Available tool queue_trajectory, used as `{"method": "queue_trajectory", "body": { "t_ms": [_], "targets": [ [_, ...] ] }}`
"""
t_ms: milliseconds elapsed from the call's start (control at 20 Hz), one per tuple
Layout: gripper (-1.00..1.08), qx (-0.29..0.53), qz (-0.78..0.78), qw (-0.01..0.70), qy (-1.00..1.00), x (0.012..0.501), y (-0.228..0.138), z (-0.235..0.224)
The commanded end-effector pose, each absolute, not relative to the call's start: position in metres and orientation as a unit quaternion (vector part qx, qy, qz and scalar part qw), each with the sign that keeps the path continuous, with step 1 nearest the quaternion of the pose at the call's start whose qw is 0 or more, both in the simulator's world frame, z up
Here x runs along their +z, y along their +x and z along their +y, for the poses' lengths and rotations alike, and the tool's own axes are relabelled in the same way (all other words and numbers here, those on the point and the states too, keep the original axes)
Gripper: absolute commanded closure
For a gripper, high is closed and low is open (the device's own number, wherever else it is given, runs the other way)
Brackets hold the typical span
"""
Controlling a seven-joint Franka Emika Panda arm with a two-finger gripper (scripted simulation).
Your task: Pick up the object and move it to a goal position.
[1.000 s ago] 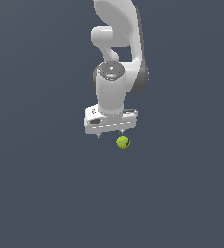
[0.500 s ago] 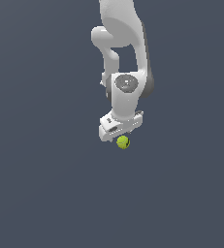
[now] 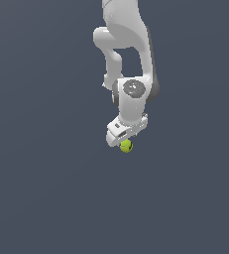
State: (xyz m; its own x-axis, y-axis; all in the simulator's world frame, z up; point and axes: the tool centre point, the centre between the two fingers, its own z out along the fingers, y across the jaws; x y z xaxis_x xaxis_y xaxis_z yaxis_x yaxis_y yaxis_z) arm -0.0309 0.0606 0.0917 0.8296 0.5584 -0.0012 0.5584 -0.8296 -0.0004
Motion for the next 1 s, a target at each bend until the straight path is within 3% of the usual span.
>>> {"method": "queue_trajectory", "body": {
  "t_ms": [0,850,900,950],
  "targets": [
    [-0.92,0.000,-0.292,0.000,-0.956,0.092,-0.031,0.060],
    [-0.92,0.000,-0.295,0.000,-0.956,0.041,-0.031,0.061],
    [1.08,0.000,-0.295,0.000,-0.956,0.041,-0.031,0.061],
    [1.08,0.000,-0.295,0.000,-0.956,0.041,-0.031,0.061]
  ]
}}
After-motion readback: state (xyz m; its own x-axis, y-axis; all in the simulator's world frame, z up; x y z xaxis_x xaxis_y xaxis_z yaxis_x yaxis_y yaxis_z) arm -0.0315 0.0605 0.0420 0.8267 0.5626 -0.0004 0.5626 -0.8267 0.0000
